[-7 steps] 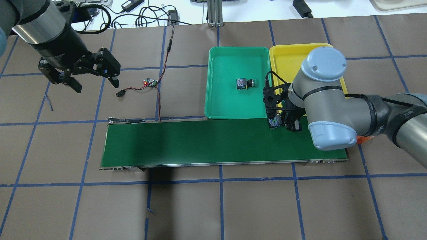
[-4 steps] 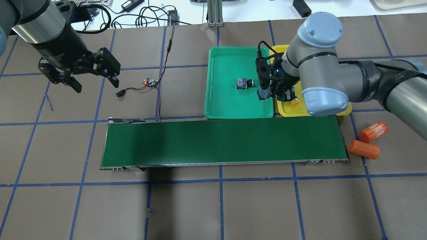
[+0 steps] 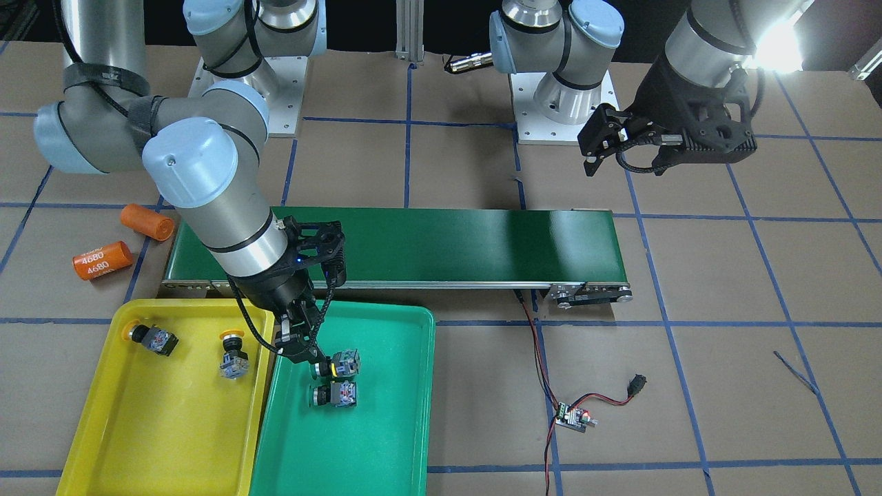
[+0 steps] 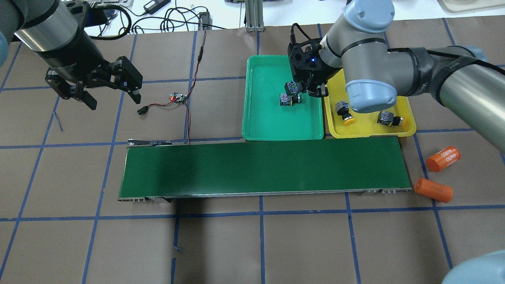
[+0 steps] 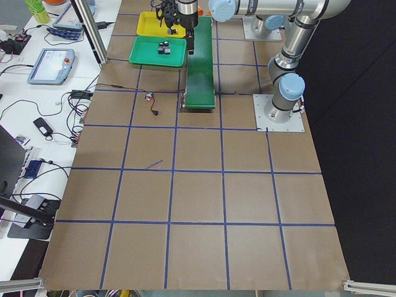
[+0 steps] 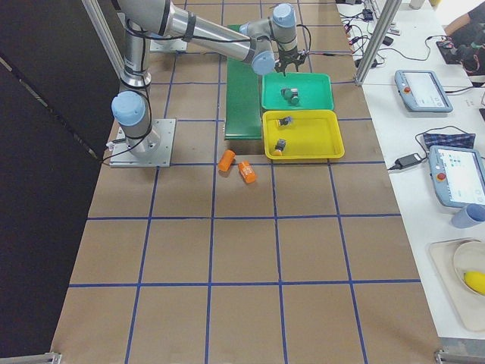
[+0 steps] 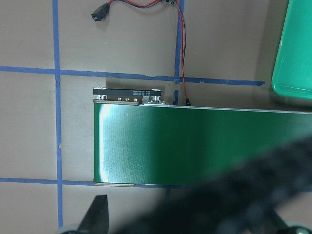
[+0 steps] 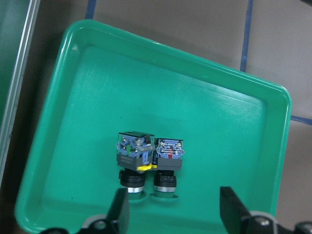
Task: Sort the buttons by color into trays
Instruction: 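Lower the green button into the green tray and open the right gripper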
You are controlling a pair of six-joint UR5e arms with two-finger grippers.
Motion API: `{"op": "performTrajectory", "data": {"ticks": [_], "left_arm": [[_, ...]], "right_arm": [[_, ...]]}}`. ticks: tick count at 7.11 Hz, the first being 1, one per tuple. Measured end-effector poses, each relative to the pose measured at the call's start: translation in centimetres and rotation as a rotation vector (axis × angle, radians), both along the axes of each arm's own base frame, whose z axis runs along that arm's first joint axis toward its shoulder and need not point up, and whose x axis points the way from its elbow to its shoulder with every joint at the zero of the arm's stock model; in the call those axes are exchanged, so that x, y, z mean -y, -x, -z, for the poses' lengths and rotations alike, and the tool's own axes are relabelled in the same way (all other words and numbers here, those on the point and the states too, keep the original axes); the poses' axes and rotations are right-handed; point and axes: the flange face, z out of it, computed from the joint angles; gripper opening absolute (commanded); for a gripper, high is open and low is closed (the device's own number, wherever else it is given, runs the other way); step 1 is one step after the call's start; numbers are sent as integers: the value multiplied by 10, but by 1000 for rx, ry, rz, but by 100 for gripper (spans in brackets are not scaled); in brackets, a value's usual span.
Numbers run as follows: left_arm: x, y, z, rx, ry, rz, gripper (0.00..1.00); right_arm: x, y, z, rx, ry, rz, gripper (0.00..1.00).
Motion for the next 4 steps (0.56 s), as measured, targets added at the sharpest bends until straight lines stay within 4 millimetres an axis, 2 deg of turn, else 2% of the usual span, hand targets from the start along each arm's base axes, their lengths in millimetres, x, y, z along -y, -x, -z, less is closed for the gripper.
{"op": "performTrajectory", "data": {"ticks": [2, 4], "left_arm": [[0, 0, 0, 0, 0, 0, 100], [0, -1, 0, 0, 0, -1, 100]], "right_arm": [[-2, 3, -3, -11, -41, 5, 100], [-4, 15, -27, -91, -148, 27, 100]]}}
